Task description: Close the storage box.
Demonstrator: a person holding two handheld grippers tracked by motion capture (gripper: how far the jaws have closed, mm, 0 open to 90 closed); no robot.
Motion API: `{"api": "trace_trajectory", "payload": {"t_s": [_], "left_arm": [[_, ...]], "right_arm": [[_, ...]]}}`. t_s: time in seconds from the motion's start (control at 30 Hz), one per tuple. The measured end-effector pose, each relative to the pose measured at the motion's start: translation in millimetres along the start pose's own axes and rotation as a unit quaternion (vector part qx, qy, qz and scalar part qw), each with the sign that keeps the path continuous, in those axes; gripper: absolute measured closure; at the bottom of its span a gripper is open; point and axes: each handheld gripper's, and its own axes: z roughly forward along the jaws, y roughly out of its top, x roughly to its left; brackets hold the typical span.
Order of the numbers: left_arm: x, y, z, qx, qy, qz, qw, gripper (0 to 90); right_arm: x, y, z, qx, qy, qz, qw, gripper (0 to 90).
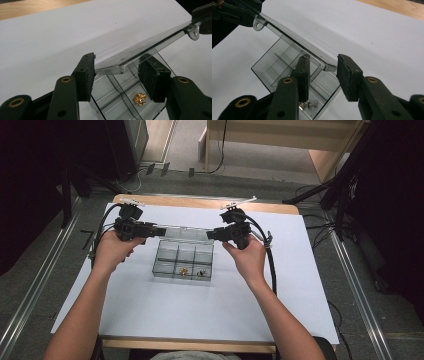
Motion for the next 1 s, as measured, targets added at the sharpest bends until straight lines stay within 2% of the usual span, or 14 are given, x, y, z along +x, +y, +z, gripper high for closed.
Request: {"api": "trace_trajectory", "payload": {"t_s": [0.23, 0.6, 1.0], "left_arm": [[-7.2, -9.8, -1.9, -0.010, 0.002, 0.013, 0.9999, 43.8], [-10.0, -27.8, -2.5, -0.008, -0.005, 0.020, 0.9997, 41.7], [-17.1, -49.1, -4.1, -0.016, -0.001, 0.041, 0.9990, 40.0]], "right_arm": [[3.1, -13.8, 0.0, -0.007, 0.007, -0.001, 0.9999, 62.9], [8.5, -33.2, 0.4, -0.012, 0.018, -0.003, 0.9998, 59.4], [12.0, -53.1, 2.8, -0.012, 0.024, -0.007, 0.9996, 58.3]]}}
